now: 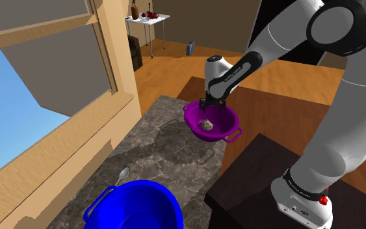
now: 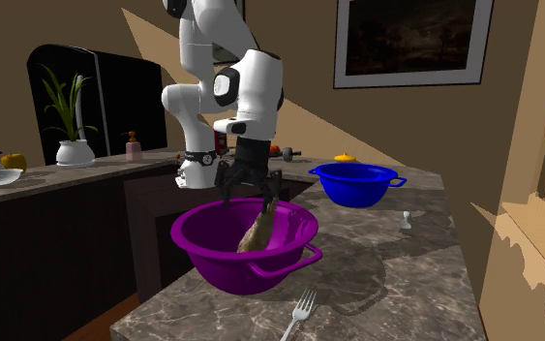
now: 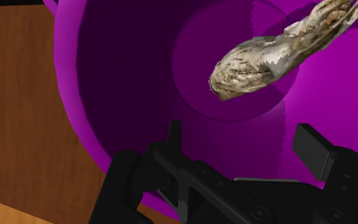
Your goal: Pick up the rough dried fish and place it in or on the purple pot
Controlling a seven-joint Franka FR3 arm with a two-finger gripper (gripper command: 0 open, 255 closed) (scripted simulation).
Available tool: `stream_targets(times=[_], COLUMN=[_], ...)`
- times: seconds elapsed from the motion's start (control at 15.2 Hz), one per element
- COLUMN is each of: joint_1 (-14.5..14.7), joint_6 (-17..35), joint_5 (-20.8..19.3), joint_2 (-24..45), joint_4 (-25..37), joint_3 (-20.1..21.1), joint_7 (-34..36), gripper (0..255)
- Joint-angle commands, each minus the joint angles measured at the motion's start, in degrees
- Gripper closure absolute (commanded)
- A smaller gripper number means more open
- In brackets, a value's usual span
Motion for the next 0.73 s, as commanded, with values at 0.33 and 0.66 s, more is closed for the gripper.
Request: stream_targets(times=[0.33, 0.66], joint_1=[0.0, 0.0], joint_6=[-5.1, -6.4], joint_5=[2.4, 3.0], joint_2=[-4.7, -5.8], joint_4=[0.5, 0.8], joint_3=[1.2, 1.4], joint_7=[-1.7, -2.0], gripper=[0, 0])
